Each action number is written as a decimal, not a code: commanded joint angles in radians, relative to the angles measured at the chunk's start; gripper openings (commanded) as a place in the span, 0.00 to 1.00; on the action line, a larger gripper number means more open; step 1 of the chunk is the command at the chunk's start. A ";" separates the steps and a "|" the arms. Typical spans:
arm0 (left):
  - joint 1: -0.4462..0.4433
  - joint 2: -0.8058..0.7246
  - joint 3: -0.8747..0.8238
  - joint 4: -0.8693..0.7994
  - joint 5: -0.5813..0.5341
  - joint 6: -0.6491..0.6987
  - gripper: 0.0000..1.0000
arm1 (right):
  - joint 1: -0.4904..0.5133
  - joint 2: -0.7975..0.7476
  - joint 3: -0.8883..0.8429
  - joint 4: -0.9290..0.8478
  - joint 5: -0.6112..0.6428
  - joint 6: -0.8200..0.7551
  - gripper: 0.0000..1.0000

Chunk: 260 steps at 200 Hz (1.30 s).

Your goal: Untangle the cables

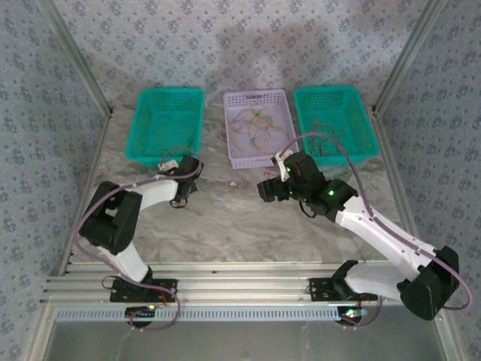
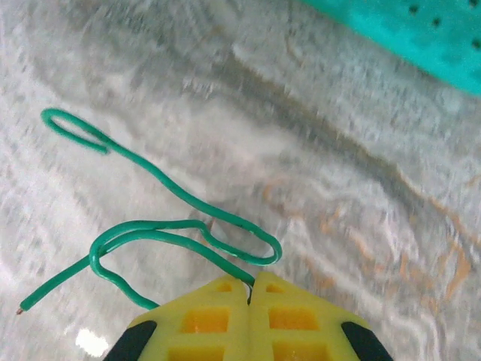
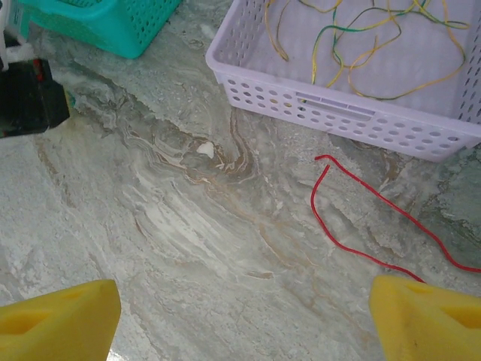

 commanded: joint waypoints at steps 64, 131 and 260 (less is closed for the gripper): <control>-0.085 -0.443 0.057 -0.344 -0.048 -0.001 0.00 | -0.041 -0.071 -0.058 0.030 0.012 0.035 0.88; -0.025 -0.553 0.236 -0.359 -0.070 0.223 0.00 | -0.125 -0.090 -0.115 0.062 0.004 0.093 0.89; 0.254 0.151 0.751 -0.196 0.264 0.336 0.00 | -0.378 0.072 -0.177 0.069 -0.009 0.253 0.94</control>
